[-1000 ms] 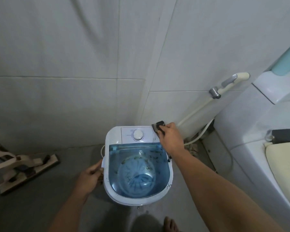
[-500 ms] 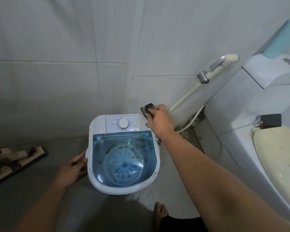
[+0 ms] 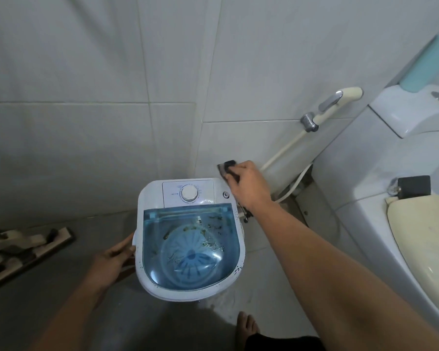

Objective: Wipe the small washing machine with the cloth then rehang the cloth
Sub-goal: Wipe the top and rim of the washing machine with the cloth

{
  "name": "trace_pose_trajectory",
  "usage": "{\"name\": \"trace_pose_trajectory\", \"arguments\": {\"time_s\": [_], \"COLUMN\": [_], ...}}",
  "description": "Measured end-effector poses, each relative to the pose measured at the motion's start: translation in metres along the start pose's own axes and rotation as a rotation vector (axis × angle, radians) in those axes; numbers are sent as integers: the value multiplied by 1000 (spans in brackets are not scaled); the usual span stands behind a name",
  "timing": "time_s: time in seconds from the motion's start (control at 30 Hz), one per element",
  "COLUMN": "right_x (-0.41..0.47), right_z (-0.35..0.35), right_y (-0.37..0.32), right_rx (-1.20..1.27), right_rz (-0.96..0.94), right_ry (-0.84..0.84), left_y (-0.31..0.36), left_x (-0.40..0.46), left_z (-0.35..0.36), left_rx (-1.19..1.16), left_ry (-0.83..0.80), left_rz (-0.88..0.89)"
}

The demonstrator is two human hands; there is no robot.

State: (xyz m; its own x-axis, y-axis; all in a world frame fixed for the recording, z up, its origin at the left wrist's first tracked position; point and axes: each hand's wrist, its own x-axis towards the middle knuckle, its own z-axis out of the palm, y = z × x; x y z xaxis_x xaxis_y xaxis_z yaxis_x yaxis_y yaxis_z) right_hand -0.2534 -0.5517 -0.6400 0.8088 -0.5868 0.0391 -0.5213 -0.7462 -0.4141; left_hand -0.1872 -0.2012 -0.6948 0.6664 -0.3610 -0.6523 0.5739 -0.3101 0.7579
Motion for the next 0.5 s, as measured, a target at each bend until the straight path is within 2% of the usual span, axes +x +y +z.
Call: {"name": "trace_pose_trajectory", "arguments": {"time_s": [0.07,0.13,0.2,0.27,0.37,0.43,0.5], "right_x": [6,-6,-24,-36,-43,-42,-24], "right_z": [14,35,49,54,51,42,24], "right_y": [-4,-17,-29,-33,-32,-25,-19], "right_rx": [-10,-21,-56,-112,-170,-168,-92], "right_rz": [193,207,87,-56,-236,-386,-404], "right_ry": [-2,9,112,119,46,-69,-209], "left_y": [-1,-1,-1,-2,-4,-4,-3], "left_x": [1,2,1,2,5,5,4], "left_z": [-1,-1,-1,-2,-4,-4,-5], "left_rx": [10,23,27,29,28,33,41], "left_ry": [2,3,0,0,5,4,-2], "left_rz": [-1,-1,2,2,-6,-1,6]}}
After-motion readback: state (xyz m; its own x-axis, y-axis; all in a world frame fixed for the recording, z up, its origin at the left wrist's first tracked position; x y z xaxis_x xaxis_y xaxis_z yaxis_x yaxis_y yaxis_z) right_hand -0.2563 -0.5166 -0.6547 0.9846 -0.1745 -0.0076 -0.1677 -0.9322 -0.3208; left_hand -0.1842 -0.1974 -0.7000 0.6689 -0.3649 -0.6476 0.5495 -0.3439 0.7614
